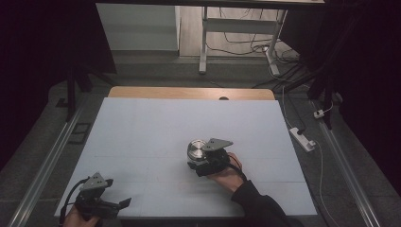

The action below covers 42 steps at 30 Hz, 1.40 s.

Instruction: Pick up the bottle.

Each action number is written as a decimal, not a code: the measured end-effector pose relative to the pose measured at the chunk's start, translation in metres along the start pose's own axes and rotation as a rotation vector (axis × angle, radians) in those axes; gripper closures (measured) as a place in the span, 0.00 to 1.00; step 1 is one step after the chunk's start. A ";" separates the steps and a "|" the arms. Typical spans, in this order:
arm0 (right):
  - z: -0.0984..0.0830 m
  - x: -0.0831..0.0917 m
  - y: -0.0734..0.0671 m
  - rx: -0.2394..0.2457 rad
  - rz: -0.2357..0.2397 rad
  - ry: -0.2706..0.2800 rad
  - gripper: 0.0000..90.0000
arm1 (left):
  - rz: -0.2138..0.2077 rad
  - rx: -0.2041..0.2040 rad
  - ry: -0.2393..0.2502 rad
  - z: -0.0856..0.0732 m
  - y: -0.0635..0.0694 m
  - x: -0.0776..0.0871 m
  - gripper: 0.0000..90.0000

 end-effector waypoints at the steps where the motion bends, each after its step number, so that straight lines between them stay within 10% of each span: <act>1: 0.000 0.000 0.000 0.001 0.000 -0.001 0.16 | 0.000 0.000 0.000 0.000 0.000 0.000 0.00; 42: 0.033 0.042 -0.030 0.026 0.066 0.061 0.16 | -0.004 -0.006 0.002 0.000 0.001 0.001 0.00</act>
Point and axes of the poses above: each handheld gripper's, and its own axes: x roughly backward along the jaws, z roughly out of its top, y roughly to its right, the point moved 9 cm from there along -x, roughly forward along the jaws, and after that the axes turned 1 degree about -z, right-handed, at the moved point
